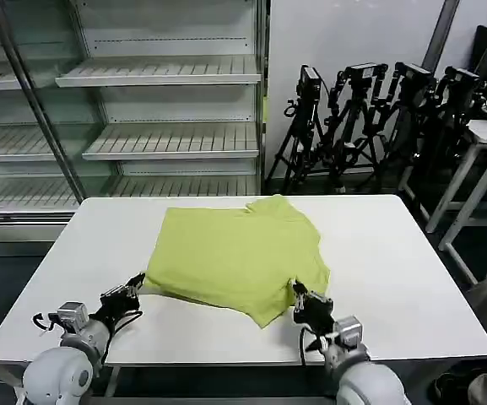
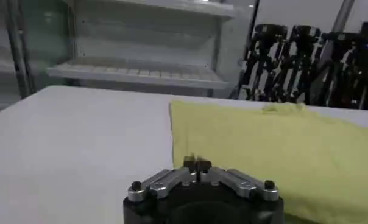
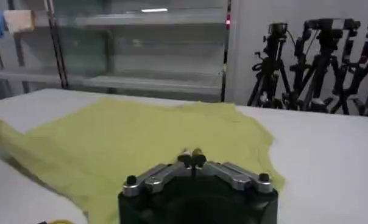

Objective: Fold and organize the clothes.

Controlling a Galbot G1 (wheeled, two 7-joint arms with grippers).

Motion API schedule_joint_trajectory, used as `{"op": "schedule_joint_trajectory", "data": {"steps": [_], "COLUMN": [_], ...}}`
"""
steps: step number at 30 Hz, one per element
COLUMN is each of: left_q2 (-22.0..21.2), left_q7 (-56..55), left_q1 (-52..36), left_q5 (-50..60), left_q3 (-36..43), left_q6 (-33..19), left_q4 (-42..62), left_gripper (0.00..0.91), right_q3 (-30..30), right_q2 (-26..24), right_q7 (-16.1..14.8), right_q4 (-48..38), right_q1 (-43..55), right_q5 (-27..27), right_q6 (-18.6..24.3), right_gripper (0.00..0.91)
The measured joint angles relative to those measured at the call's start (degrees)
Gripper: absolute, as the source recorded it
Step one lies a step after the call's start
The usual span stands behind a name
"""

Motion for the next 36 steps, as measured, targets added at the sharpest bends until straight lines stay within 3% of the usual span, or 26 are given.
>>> {"op": "schedule_joint_trajectory", "data": {"steps": [13, 29, 30, 31, 32, 36], "left_q2": [1.1, 1.7, 1.7, 1.6, 1.5, 1.5], "left_q7": [0.3, 2.2, 2.2, 2.2, 2.1, 1.6], "left_q1": [-5.8, -11.3, -11.6, -11.9, -12.2, -12.7], "left_q5": [0.5, 3.0, 3.2, 3.4, 3.7, 4.4], "left_q3": [2.3, 5.4, 5.6, 5.8, 5.9, 6.2], "left_q6": [0.1, -0.2, -0.2, -0.3, -0.4, -0.4], "left_q4": [4.7, 11.0, 11.2, 11.5, 11.8, 12.2], "left_gripper": [0.01, 0.01, 0.091, 0.433, 0.907, 0.907], "right_q3": [-0.8, -0.8, -0.8, -0.9, -0.9, -1.0], "right_q2": [0.4, 1.2, 1.2, 1.2, 1.2, 1.5], "right_q7": [0.2, -0.1, -0.1, -0.1, -0.1, 0.0], "right_q4": [-7.8, -12.3, -12.4, -12.5, -12.5, -13.0], "right_q1": [9.6, 12.4, 12.5, 12.6, 12.7, 13.1], "right_q5": [1.1, 1.3, 1.3, 1.3, 1.3, 1.3], "right_q6": [-1.6, -1.7, -1.8, -1.9, -2.1, -2.8], "right_gripper": [0.0, 0.0, 0.0, 0.0, 0.907, 0.907]}}
